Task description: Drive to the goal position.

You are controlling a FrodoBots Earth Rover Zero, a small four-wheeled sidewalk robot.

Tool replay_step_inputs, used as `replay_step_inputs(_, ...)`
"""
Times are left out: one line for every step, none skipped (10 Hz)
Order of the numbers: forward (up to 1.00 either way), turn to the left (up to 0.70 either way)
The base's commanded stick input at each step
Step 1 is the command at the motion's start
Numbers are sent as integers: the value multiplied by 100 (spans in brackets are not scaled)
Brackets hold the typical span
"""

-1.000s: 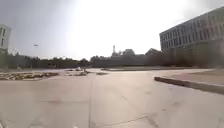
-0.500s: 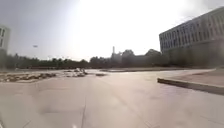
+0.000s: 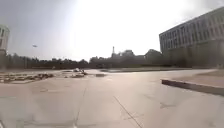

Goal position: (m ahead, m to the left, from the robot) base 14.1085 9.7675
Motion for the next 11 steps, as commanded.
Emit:
replay_step_inputs(70, -2)
replay_step_inputs(70, -2)
replay_step_inputs(70, -2)
replay_step_inputs(70, -2)
replay_step_inputs(70, -2)
replay_step_inputs(70, -2)
replay_step_inputs(70, -2)
replay_step_inputs(70, -2)
replay_step_inputs(70, -2)
replay_step_inputs(70, -2)
replay_step_inputs(70, -2)
